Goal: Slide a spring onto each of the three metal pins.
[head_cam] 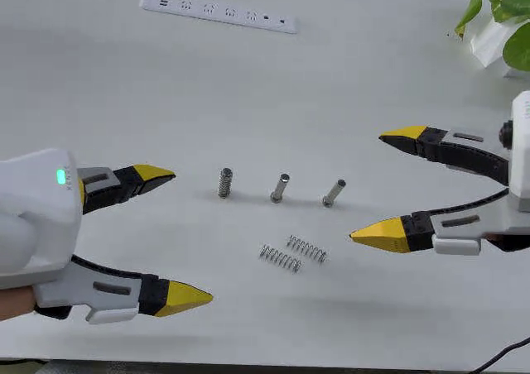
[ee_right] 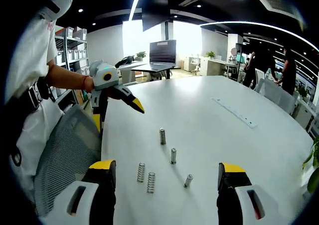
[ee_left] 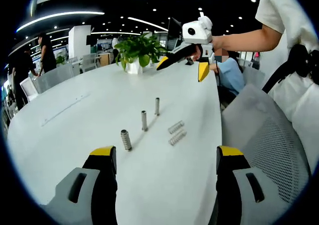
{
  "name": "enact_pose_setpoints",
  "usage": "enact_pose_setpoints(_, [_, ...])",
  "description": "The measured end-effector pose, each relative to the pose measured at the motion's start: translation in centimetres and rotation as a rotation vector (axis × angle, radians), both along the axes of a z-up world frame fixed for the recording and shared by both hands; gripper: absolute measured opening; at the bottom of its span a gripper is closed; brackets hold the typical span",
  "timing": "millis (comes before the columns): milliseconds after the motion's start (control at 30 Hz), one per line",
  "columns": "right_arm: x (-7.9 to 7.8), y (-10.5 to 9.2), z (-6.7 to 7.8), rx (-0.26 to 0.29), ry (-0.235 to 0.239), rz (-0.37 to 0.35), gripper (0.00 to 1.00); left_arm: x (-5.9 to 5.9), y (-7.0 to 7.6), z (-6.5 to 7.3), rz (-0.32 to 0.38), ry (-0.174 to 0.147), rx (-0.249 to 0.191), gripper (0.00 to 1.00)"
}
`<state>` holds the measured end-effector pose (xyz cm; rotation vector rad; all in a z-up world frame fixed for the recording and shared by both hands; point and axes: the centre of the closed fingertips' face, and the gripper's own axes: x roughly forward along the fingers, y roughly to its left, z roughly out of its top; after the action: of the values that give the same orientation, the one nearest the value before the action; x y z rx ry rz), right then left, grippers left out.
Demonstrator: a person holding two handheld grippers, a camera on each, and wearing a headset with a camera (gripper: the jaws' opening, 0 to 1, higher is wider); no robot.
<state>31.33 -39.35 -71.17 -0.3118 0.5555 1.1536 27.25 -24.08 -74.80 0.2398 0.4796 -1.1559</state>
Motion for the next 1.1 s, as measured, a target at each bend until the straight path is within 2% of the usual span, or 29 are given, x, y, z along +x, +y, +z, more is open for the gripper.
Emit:
enact_pose_setpoints(133, [-0.6,-1.3,-0.6,0.012,0.002,-0.026,0.86,-0.2,-1.1,-0.5,-0.046,0.004,0.032,0.75])
enact_pose_setpoints(300, [-0.9,-2.7,-1.3,0.02,0.013,-0.058,0.88,-0.2,-3.5,-1.0,-0.115,0.003,0.056,0.65])
enact_pose_setpoints(367, [-0.8,-3.2,-1.3,0.029,0.008,-0.08,0.87,0.1,-4.3,-1.9,-0.142,-0.01,0.094,0.58])
enact_pose_setpoints(433, [-0.7,-3.5,-1.2,0.04,0.003,-0.094,0.87,0.0,-5.3,-2.7,-0.184,0.0,0.116,0.5])
enact_pose_setpoints(467, [-0.7,-3.6,-1.2,0.041,0.002,-0.099,0.87,0.1,-5.6,-3.1,-0.191,0.0,0.13,0.47])
enact_pose_setpoints(533, [-0.8,-3.8,-1.0,0.051,-0.004,-0.11,0.86,0.2,-6.5,-3.8,-0.237,-0.024,0.161,0.43])
enact_pose_setpoints(600, [-1.0,-4.1,-1.1,0.054,-0.003,-0.114,0.86,0.2,-7.2,-4.6,-0.264,-0.02,0.185,0.39])
enact_pose_setpoints(667, [-1.2,-4.5,-1.3,0.053,0.001,-0.122,0.86,0.4,-7.7,-5.4,-0.283,-0.032,0.207,0.36])
enact_pose_setpoints(800, [-1.5,-5.2,-1.6,0.051,0.007,-0.14,0.85,0.7,-8.1,-6.8,-0.311,-0.043,0.26,0.26])
enact_pose_setpoints(867, [-1.5,-5.4,-1.5,0.054,0.006,-0.149,0.85,0.6,-8.1,-7.5,-0.323,-0.036,0.292,0.25])
enact_pose_setpoints(900, [-1.5,-5.5,-1.6,0.053,0.005,-0.152,0.85,0.5,-8.2,-7.7,-0.342,-0.046,0.309,0.24])
enact_pose_setpoints(933, [-1.6,-5.7,-1.6,0.053,0.005,-0.156,0.85,0.5,-8.2,-7.9,-0.361,-0.069,0.335,0.24])
enact_pose_setpoints(1033, [-1.7,-5.8,-1.7,0.059,0.008,-0.166,0.84,0.5,-8.4,-8.4,-0.358,-0.052,0.343,0.22])
enact_pose_setpoints(1100, [-1.8,-5.9,-1.8,0.06,0.01,-0.169,0.84,0.7,-8.5,-8.7,-0.349,-0.053,0.355,0.21])
